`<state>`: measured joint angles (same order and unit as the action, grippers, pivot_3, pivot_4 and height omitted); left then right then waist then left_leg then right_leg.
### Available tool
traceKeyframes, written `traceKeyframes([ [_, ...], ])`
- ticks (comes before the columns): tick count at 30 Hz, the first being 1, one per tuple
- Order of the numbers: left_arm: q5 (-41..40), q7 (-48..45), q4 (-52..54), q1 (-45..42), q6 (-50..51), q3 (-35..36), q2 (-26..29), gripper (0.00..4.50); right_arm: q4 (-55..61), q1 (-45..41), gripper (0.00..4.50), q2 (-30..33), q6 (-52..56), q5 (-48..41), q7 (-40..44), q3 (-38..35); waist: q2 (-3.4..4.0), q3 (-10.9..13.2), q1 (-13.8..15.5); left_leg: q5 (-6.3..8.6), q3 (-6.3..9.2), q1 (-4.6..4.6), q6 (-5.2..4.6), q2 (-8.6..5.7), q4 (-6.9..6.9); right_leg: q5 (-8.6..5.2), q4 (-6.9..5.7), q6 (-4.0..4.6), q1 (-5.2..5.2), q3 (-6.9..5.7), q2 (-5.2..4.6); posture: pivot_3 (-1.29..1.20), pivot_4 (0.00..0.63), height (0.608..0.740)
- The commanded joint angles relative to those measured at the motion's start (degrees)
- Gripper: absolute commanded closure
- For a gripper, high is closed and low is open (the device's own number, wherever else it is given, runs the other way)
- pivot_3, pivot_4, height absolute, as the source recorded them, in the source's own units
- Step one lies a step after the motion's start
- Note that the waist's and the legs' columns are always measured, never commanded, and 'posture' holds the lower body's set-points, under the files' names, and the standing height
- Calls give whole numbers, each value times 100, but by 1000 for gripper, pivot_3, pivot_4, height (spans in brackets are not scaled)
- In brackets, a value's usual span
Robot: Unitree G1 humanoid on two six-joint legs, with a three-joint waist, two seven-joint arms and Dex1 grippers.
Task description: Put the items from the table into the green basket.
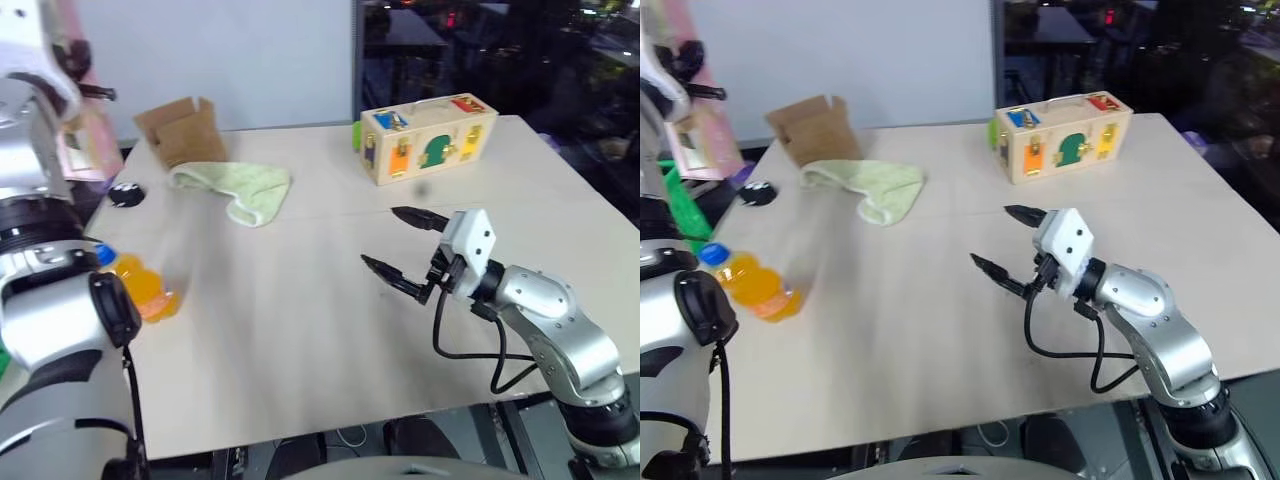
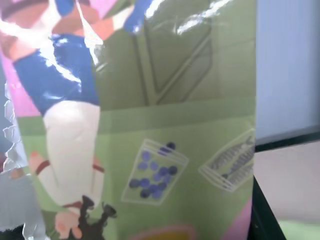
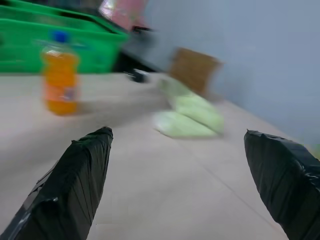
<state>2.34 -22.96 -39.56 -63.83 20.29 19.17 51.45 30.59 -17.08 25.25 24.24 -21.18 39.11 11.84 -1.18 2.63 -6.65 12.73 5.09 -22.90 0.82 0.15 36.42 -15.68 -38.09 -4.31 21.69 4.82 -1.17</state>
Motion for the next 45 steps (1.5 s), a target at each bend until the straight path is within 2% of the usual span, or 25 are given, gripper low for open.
traceKeyframes([
  [1, -5, 39, -100, -85, -350, 14, 517, 4075, -365, -511, 0, -110, -350, -67, 507, 193, -7, -1, 182, -2, -2, -1, 3, -3, 1, 0, 3, 0, 0, -11, -4, 67, 0, 740],
  [8, -158, -42, -685, 476, -887, 195, 1258, 4075, -1065, -1370, 0, -716, -579, -137, 838, 364, -12, -3, 631, -17, 8, 5, 28, 4, 1, -1, -16, 3, -3, -32, 8, 134, 0, 740],
  [12, -189, 92, -1283, 720, -1522, 287, 1569, 4075, -1157, -1465, 0, -925, -618, -109, 883, 405, -24, -11, 758, -27, 9, 10, 43, 8, 1, -2, -43, 6, -1, -34, 15, 145, 0, 740],
  [18, 99, 527, -2641, 837, -2675, -46, 1798, 4075, -1193, -1554, 0, -1135, -578, -126, 842, 409, -43, -23, 854, -33, 12, 14, 53, 10, 1, 0, -51, 13, 0, -39, 18, 131, 0, 740],
  [22, -61, 684, -3276, 1016, -2827, 99, 1861, 4075, -1159, -1537, 0, -1151, -547, -92, 802, 391, -43, -23, 897, -34, 11, 19, 54, 12, 1, 1, -54, 16, 1, -40, 20, 106, 0, 740],
  [23, -140, 877, -3394, 1183, -2756, 203, 1893, 3120, -1123, -1508, 0, -1137, -526, -89, 779, 382, -42, -23, 887, -34, 10, 19, 54, 13, 1, 1, -54, 16, 2, -40, 20, 99, 0, 740],
  [24, -259, 1023, -3479, 1362, -2738, 347, 1902, 2892, -1085, -1475, 0, -1118, -506, -86, 751, 369, -42, -23, 880, -34, 8, 19, 54, 13, 1, 1, -54, 16, 2, -39, 20, 99, 0, 740],
  [27, -526, 983, -3483, 1697, -2844, 594, 1831, 1504, -994, -1395, 0, -1067, -455, -93, 682, 340, -45, -25, 804, -34, -4, 21, 54, 16, 0, 2, -62, 17, 6, -39, 16, 90, 0, 740],
  [28, -684, 667, -3388, 1735, -2902, 684, 1745, 1055, -964, -1363, 0, -1037, -449, -91, 671, 335, -45, -24, 778, -34, -4, 22, 54, 17, -1, 1, -64, 18, 7, -39, 16, 84, 0, 740],
  [32, -1017, -12, -3082, 1850, -3077, 799, 1578, 1055, -902, -1295, 0, -953, -441, -119, 643, 323, -43, -24, 746, -34, -2, 23, 54, 19, -1, -5, -73, 30, 7, -45, 18, 96, 0, 740],
  [34, -1300, -662, -2557, 1943, -3028, 824, 1399, 1055, -893, -1267, 0, -913, -437, -134, 653, 305, -43, -23, 755, -34, -1, 24, 54, 22, -1, -3, -74, 35, 7, -46, 20, 104, 0, 740],
  [37, -1858, -1513, -1438, 2352, -2421, 928, 1126, 1055, -897, -1239, 0, -861, -448, -159, 683, 289, -45, -25, 757, -34, 1, 24, 55, 22, -1, -4, -74, 40, 4, -51, 18, 113, 0, 740],
  [40, -2451, -2361, 124, 3401, -1305, 918, 907, 1055, -905, -1214, 0, -818, -475, -172, 708, 294, -43, -24, 719, -34, -10, 27, 55, 23, -2, -2, -73, 43, 5, -40, 14, 115, 0, 740],
  [42, -2911, -2901, 1504, 4522, -371, 872, 794, 1055, -897, -1194, 0, -784, -484, -172, 715, 294, -38, -29, 644, -34, -15, 27, 55, 29, -7, 0, -64, 49, 10, -38, 19, 115, 0, 740],
  [45, -3263, -2859, 2798, 5659, 312, 1188, 543, 1055, -889, -1150, 0, -729, -508, -167, 727, 280, -29, -27, 583, -33, -18, 36, 55, 27, -17, -5, -76, 66, 7, -34, 7, 103, 0, 740],
])
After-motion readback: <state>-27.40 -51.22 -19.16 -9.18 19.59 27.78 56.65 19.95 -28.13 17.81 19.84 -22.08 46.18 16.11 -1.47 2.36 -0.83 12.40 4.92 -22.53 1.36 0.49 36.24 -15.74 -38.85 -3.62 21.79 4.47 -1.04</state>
